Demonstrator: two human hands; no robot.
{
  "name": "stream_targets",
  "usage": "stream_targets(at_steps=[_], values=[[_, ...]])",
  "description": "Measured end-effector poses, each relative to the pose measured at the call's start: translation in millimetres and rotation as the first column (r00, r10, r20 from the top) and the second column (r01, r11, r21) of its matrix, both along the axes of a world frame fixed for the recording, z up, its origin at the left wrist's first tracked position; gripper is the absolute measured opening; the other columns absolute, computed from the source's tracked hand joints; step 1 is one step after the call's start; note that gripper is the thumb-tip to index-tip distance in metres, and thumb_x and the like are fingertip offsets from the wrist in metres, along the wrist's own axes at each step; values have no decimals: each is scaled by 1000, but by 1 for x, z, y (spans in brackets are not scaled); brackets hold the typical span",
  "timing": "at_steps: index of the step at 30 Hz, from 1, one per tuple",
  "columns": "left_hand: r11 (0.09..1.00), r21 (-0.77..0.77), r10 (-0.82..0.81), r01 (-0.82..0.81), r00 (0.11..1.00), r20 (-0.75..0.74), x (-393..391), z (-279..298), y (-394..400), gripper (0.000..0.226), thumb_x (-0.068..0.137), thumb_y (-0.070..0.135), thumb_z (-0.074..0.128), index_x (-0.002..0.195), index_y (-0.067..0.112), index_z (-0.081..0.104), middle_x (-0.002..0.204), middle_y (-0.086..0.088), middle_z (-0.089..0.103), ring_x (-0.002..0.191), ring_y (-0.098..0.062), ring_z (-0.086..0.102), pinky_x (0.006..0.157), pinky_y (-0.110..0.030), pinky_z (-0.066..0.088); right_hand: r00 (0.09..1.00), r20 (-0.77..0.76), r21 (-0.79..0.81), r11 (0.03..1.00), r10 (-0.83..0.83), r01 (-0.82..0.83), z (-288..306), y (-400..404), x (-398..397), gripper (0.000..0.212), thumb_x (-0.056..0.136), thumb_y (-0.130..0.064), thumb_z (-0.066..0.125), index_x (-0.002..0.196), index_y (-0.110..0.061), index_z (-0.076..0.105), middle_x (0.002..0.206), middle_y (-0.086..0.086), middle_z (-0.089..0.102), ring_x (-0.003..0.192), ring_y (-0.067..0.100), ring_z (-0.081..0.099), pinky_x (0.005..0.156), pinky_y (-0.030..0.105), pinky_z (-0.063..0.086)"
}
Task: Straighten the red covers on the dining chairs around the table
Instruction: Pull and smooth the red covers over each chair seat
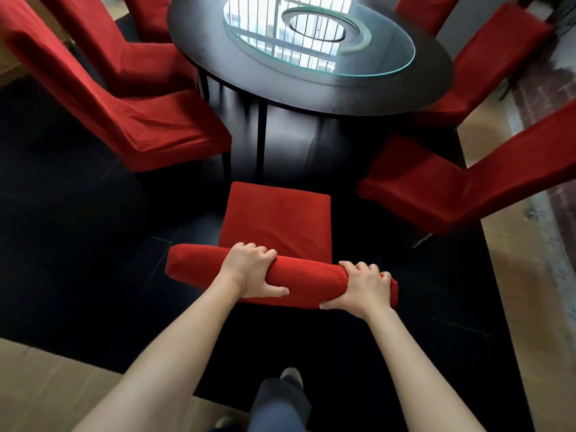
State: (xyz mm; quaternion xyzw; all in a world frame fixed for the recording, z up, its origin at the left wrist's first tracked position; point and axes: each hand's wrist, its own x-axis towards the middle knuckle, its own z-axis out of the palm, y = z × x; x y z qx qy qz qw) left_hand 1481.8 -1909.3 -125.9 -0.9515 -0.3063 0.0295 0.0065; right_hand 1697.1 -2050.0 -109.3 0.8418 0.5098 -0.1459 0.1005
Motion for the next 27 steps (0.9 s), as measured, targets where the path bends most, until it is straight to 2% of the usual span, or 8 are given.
stream_targets(at_steps=[7, 18, 23, 27], values=[[1000, -22, -17, 16, 1000, -23, 20, 1, 36, 91, 61, 90, 28, 113, 21, 57, 104, 4, 65, 90, -20, 60, 78, -33, 43, 999, -1, -5, 999, -36, 36, 2, 33, 17, 110, 42, -90, 60, 137, -39, 40, 126, -5, 54, 121, 21, 45, 103, 46, 31], [999, -28, -42, 41, 998, -49, 76, 0, 118, 95, 60, 91, 25, 117, 21, 55, 106, 4, 64, 92, -20, 59, 81, -34, 44, 997, -2, 13, 997, -80, 80, 0, 106, 66, 105, 39, -91, 58, 129, -39, 44, 121, -5, 52, 118, 20, 45, 101, 45, 31], [998, -39, -50, 48, 997, -51, 100, 1, 151, 90, 64, 90, 34, 117, 20, 56, 106, 3, 64, 92, -20, 59, 81, -33, 44, 996, -2, 1, 996, -88, 88, -1, 139, 90, 105, 38, -91, 57, 129, -39, 43, 121, -5, 52, 118, 21, 44, 101, 46, 31], [998, -32, -47, 45, 997, -58, 119, 2, 175, 95, 61, 91, 25, 117, 21, 55, 106, 5, 63, 92, -19, 58, 80, -33, 44, 995, -2, -1, 995, -95, 95, -1, 163, 108, 106, 39, -91, 58, 130, -39, 42, 122, -4, 51, 119, 22, 44, 101, 46, 30]])
